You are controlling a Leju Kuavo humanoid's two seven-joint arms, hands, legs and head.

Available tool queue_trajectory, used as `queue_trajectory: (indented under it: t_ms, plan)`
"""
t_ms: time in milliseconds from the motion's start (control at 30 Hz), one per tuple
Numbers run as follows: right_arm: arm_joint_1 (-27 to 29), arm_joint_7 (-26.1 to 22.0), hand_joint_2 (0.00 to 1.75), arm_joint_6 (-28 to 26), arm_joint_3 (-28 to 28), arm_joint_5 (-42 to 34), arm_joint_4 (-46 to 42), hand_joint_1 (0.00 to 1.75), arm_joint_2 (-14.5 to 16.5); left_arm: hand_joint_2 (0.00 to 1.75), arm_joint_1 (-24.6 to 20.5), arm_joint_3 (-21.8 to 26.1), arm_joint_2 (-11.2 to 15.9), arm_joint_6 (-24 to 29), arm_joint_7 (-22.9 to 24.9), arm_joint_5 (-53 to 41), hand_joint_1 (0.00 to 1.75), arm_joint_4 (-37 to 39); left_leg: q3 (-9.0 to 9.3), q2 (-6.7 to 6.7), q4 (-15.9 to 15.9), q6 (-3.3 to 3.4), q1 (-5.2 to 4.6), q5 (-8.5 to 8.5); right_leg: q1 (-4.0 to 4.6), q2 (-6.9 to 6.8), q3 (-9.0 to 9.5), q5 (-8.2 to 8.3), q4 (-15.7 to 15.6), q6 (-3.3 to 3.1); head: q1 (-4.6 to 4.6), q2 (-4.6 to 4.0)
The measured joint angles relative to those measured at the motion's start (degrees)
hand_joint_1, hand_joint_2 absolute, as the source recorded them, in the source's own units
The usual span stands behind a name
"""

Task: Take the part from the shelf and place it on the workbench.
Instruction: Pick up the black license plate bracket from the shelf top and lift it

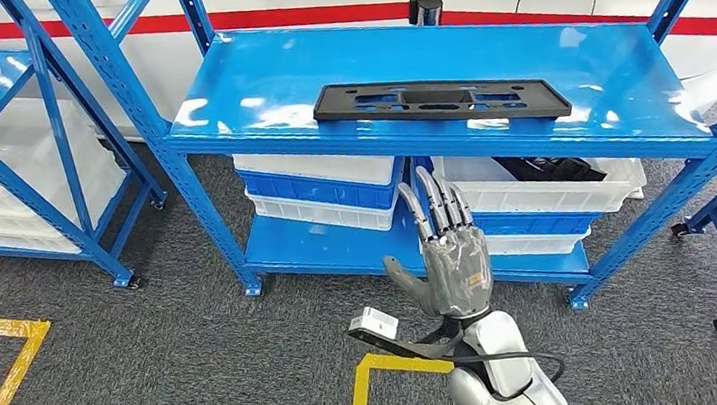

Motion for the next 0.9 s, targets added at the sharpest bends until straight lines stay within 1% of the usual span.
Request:
queue_trajectory:
  t_ms: [33, 67, 100, 133, 167, 200, 233, 267, 300, 333, 367, 400, 433, 500, 533, 567, 600, 633, 667, 700, 733, 767, 800, 833, 867, 900]
  plan:
    - [-0.3, 0.2, 1.75, 0.1, -0.1, 0.4, 0.0, 0.00, 0.2, 0.00, 0.0, 0.0, 0.0, -0.1, 0.0, 0.0, 0.00, 0.0, 0.25, 0.00, -0.5, 0.27, 0.27, 0.26, 0.11, 0.21, -0.60, -0.62, 1.2, -0.04, 0.00, 0.00]
    - [-0.5, 0.3, 1.75, 0.2, -0.2, 0.7, 0.0, 0.00, 0.3, 0.00, -0.1, 0.0, 0.1, -0.1, 0.0, 0.0, 0.00, 0.0, 0.49, -0.03, -0.9, 0.49, 0.53, 0.46, 0.15, 0.47, -1.92, -1.71, 3.7, -0.20, 0.04, 0.00]
    - [-0.6, 0.3, 1.75, 0.4, -0.4, 0.8, 0.1, 0.00, 0.2, 0.00, -0.1, -0.1, 0.1, -0.1, 0.0, -0.1, 0.00, 0.0, 0.54, -0.09, -1.1, 0.59, 0.57, 0.51, 0.06, 0.77, -3.84, -3.10, 7.4, -0.40, 0.09, 0.00]
    - [-0.7, 0.3, 1.75, 0.4, -0.5, 0.9, 0.3, 0.00, 0.2, 0.00, -0.1, -0.1, 0.1, -0.1, 0.0, -0.1, 0.00, 0.0, 0.51, -0.20, -1.1, 0.64, 0.64, 0.52, 0.04, 0.98, -6.14, -4.37, 11.4, -0.50, 0.16, 0.00]
    - [-0.7, 0.4, 1.75, 0.5, -0.7, 0.9, 0.4, 0.00, 0.2, 0.00, -0.1, -0.1, 0.2, -0.1, 0.0, -0.1, 0.00, 0.0, 0.49, -0.35, -1.1, 0.62, 0.65, 0.48, -0.03, 1.08, -8.18, -5.15, 14.7, -0.43, 0.20, 0.00]
    - [-0.6, 0.4, 1.75, 0.5, -0.9, 1.0, 0.6, 0.00, 0.1, 0.00, -0.1, -0.1, 0.2, 0.0, 0.0, -0.1, 0.00, 0.0, 0.51, -0.53, -1.0, 0.54, 0.68, 0.43, -0.13, 1.14, -9.37, -4.98, 16.1, -0.10, 0.21, 0.00]
    - [-0.6, 0.4, 1.75, 0.5, -1.1, 1.0, 0.8, 0.00, 0.1, 0.00, -0.1, -0.1, 0.3, 0.0, 0.0, -0.1, 0.00, 0.0, 0.56, -0.73, -1.0, 0.41, 0.74, 0.35, -0.29, 1.15, -9.39, -3.80, 15.1, 0.44, 0.21, 0.00]
    - [-0.6, 0.4, 1.75, 0.5, -1.4, 0.9, 0.9, 0.00, 0.1, 0.00, 0.0, -0.1, 0.3, 0.0, -0.1, -0.2, 0.00, 0.0, 0.65, -0.92, -0.9, 0.18, 0.84, 0.21, -0.52, 1.15, -8.31, -1.91, 11.9, 1.11, 0.21, 0.00]
    - [-0.7, 0.4, 1.75, 0.4, -1.8, 0.9, 1.0, 0.00, 0.1, 0.00, 0.0, -0.2, 0.3, 0.0, -0.1, -0.3, 0.00, 0.0, 0.67, -1.11, -0.6, -0.16, 0.93, 0.00, -0.77, 1.15, -6.75, 0.10, 7.8, 1.69, 0.27, 0.00]
    - [-0.7, 0.4, 1.75, 0.4, -2.2, 0.8, 1.1, 0.00, 0.1, 0.00, 0.0, -0.2, 0.4, -0.1, -0.2, -0.3, 0.00, 0.0, 0.63, -1.26, -0.3, -0.59, 0.90, -0.29, -0.83, 1.23, -5.23, 1.65, 4.2, 1.87, 0.31, 0.00]
    - [-0.8, 0.4, 1.75, 0.3, -2.6, 0.7, 1.3, 0.00, 0.1, 0.00, -0.1, -0.2, 0.4, -0.1, -0.2, -0.4, 0.00, 0.0, 0.55, -1.35, 0.0, -1.02, 0.85, -0.54, -0.85, 1.31, -4.22, 2.55, 1.9, 1.64, 0.32, 0.00]
    - [-0.9, 0.3, 1.75, 0.2, -2.9, 0.6, 1.4, 0.00, 0.1, 0.00, -0.1, -0.2, 0.4, -0.1, -0.3, -0.4, 0.00, 0.0, 0.45, -1.40, 0.2, -1.37, 0.80, -0.70, -0.71, 1.39, -3.83, 2.84, 1.0, 1.14, 0.33, 0.00]
    - [-0.9, 0.3, 1.75, 0.1, -3.2, 0.5, 1.6, 0.00, 0.1, 0.00, 0.0, -0.2, 0.5, -0.1, -0.3, -0.5, 0.00, 0.0, 0.42, -1.42, 0.2, -1.65, 0.82, -0.77, -0.48, 1.48, -3.75, 2.88, 1.0, 0.49, 0.29, 0.00]
    - [-0.9, 0.1, 1.75, 0.1, -3.8, 0.5, 1.7, 0.00, 0.1, 0.00, 0.0, -0.2, 0.5, -0.1, -0.3, -0.6, 0.00, 0.1, 0.32, -1.25, 0.5, -2.10, 1.15, -1.10, -0.58, 1.50, -3.67, 2.96, 1.0, -0.44, 0.24, 0.00]
    - [-0.9, 0.1, 1.75, 0.0, -4.0, 0.5, 1.7, 0.00, 0.1, 0.00, 0.0, -0.2, 0.6, -0.1, -0.3, -0.6, 0.00, 0.1, -0.16, -1.03, 1.7, -2.39, 1.27, -1.83, -0.67, 1.51, -3.55, 2.94, 1.0, -0.84, 0.11, 0.01]
    - [-0.9, 0.0, 1.75, 0.0, -4.2, 0.5, 1.7, 0.00, 0.1, 0.00, 0.0, -0.3, 0.6, -0.1, -0.3, -0.7, 0.00, 0.1, -1.35, -0.74, 4.2, -2.68, 1.35, -3.16, -0.79, 1.49, -3.42, 2.88, 0.9, -1.15, -0.01, 0.01]
    - [-0.9, 0.0, 1.75, 0.0, -4.4, 0.5, 1.7, 0.00, 0.1, 0.00, -0.1, -0.3, 0.6, -0.2, -0.3, -0.8, 0.00, 0.1, -3.25, -0.42, 7.9, -2.94, 1.37, -4.86, -0.73, 1.44, -3.34, 2.76, 0.9, -1.41, -0.14, 0.00]
    - [-0.8, 0.0, 1.75, 0.0, -4.6, 0.5, 1.8, 0.00, 0.1, 0.00, 0.0, -0.3, 0.6, -0.2, -0.3, -0.8, 0.00, 0.1, -5.54, -0.22, 12.1, -3.13, 1.39, -6.47, -0.65, 1.41, -3.29, 2.65, 0.9, -1.58, -0.24, 0.00]
    - [-0.8, 0.0, 1.75, 0.0, -4.7, 0.5, 1.8, 0.00, 0.1, 0.00, 0.0, -0.4, 0.6, -0.2, -0.3, -0.9, 0.00, 0.1, -7.64, -0.10, 15.5, -3.21, 1.41, -7.38, -0.56, 1.38, -3.24, 2.55, 0.9, -1.71, -0.23, 0.00]
    - [-0.8, 0.0, 1.75, 0.0, -4.7, 0.5, 1.8, 0.00, 0.1, 0.00, 0.0, -0.4, 0.6, -0.2, -0.3, -0.9, 0.00, 0.1, -8.86, -0.04, 17.0, -3.15, 1.41, -7.13, -0.47, 1.38, -3.13, 2.45, 0.9, -1.84, -0.24, 0.00]
    - [-0.8, 0.0, 1.75, 0.0, -4.8, 0.5, 1.8, 0.00, 0.1, 0.00, 0.1, -0.4, 0.6, -0.2, -0.3, -0.9, 0.00, 0.1, -8.84, -0.03, 16.1, -2.95, 1.39, -5.68, -0.38, 1.41, -2.92, 2.33, 0.9, -1.96, -0.25, 0.00]
    - [-0.8, 0.0, 1.75, 0.0, -4.8, 0.5, 1.8, 0.00, 0.1, 0.00, 0.1, -0.4, 0.7, -0.2, -0.3, -0.9, 0.00, 0.1, -7.73, -0.02, 13.0, -2.61, 1.35, -3.38, -0.30, 1.44, -2.63, 2.17, 0.9, -2.04, -0.25, 0.00]
    - [-0.8, 0.0, 1.75, 0.0, -4.9, 0.5, 1.8, 0.00, 0.1, 0.00, 0.0, -0.4, 0.7, -0.2, -0.3, -1.0, 0.00, 0.1, -5.94, 0.02, 8.7, -2.15, 1.26, -1.05, -0.24, 1.46, -2.34, 1.98, 0.9, -2.09, -0.25, 0.00]
    - [-0.8, 0.0, 1.75, 0.0, -4.9, 0.5, 1.8, 0.00, 0.1, 0.00, 0.0, -0.4, 0.7, -0.2, -0.3, -1.0, 0.00, 0.1, -4.25, 0.08, 5.0, -1.75, 1.08, 0.53, -0.02, 1.47, -2.14, 1.75, 0.9, -2.00, -0.21, 0.00]
    - [-0.8, 0.0, 1.75, 0.0, -5.0, 0.5, 1.8, 0.00, 0.1, 0.00, -0.1, -0.4, 0.8, -0.2, -0.3, -1.0, 0.00, 0.1, -3.11, 0.12, 2.4, -1.44, 0.88, 1.33, 0.09, 1.48, -2.08, 1.56, 0.9, -1.83, -0.19, 0.00]
    - [-0.8, 0.0, 1.75, 0.0, -5.0, 0.5, 1.8, 0.00, 0.1, 0.00, -0.1, -0.4, 0.8, -0.2, -0.3, -1.1, 0.00, 0.1, -2.58, 0.14, 1.2, -1.21, 0.65, 1.38, 0.15, 1.46, -2.10, 1.41, 0.8, -1.60, -0.17, 0.00]
